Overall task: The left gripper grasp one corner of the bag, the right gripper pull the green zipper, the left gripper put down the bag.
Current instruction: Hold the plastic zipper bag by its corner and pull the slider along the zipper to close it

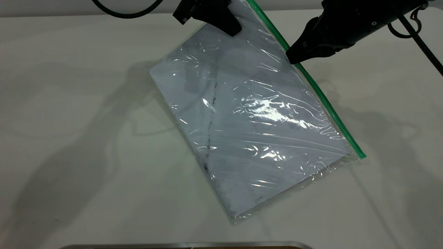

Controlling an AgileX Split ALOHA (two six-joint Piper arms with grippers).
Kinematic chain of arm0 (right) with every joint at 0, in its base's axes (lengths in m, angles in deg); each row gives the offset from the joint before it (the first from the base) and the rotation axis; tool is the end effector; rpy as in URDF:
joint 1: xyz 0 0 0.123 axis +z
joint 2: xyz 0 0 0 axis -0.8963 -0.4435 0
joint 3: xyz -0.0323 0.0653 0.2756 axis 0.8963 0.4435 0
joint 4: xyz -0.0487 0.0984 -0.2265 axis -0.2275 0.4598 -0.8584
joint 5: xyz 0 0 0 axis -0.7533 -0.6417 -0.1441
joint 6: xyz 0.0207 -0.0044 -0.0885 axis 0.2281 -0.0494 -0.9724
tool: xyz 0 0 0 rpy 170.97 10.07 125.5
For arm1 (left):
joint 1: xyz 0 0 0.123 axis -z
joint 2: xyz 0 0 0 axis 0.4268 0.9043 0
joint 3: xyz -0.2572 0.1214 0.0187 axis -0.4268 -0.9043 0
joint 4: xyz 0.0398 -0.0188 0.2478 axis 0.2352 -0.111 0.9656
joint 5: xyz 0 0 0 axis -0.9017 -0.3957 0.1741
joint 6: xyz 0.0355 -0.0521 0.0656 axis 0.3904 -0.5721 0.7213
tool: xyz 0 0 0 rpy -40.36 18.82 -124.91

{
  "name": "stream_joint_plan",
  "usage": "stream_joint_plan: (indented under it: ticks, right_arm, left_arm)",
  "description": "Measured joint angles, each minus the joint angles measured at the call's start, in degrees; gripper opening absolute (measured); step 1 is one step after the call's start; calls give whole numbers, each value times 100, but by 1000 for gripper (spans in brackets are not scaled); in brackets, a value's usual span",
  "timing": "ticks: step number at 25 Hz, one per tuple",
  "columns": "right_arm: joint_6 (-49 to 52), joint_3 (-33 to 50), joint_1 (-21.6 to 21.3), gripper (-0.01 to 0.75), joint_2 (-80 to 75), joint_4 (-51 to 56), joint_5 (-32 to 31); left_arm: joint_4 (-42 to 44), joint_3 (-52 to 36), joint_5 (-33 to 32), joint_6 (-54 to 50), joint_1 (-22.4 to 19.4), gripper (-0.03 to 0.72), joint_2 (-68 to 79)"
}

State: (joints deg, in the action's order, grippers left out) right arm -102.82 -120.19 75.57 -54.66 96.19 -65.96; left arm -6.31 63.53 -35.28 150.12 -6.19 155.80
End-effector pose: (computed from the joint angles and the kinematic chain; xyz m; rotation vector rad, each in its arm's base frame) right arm 0.3682 0.1170 0.0766 -0.8580 2.4016 0.5110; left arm 0.4809 -0.2325 0.1050 1.9366 1.5174 -0.6838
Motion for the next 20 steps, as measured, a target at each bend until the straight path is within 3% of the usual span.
stream_joint_plan:
  ticks: [11,20]
  right_arm:
    - [1559,0,0,52,0,-1613,126]
    - [3081,0,0,52,0,-3039,-392]
  left_arm:
    - [-23,0,0,0,-71,52,0]
    - [-27,0,0,0,-202,52,0]
